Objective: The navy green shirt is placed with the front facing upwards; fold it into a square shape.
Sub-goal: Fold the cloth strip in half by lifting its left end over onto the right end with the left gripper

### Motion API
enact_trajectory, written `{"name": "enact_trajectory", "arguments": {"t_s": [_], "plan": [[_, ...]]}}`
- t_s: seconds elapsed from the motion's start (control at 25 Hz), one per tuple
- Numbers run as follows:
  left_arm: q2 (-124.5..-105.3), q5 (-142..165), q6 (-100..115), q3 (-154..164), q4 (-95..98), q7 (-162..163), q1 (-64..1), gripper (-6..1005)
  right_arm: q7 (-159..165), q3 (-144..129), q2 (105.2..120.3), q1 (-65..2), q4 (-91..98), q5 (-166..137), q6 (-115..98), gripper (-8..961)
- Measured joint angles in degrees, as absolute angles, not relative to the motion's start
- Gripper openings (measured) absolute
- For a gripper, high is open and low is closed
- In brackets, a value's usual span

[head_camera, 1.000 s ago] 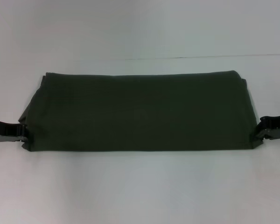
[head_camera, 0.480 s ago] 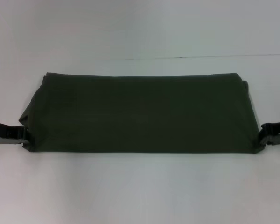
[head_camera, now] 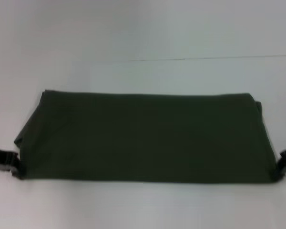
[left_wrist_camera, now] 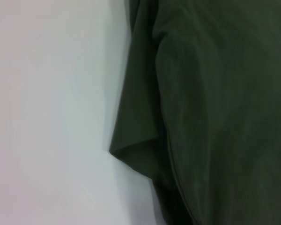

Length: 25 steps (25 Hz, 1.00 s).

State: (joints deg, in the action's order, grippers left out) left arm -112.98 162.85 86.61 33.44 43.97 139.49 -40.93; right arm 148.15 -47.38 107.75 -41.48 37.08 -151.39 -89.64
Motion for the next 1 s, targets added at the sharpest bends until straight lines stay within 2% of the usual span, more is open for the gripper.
{"name": "enact_trajectory", "arguments": {"t_s": [0.48, 1.0], "plan": [[-112.41, 163.68, 100.35, 35.35, 44.76, 138.27, -40.67, 3, 145.03, -48.29, 108.31, -41.48, 37.11, -158.15, -96.24, 46], [-113.18, 163.74, 105.15, 37.72, 44.69, 138.1, -39.9, 4, 144.52, -50.92, 108.64, -41.66, 37.85, -158.83, -97.44, 71]]}}
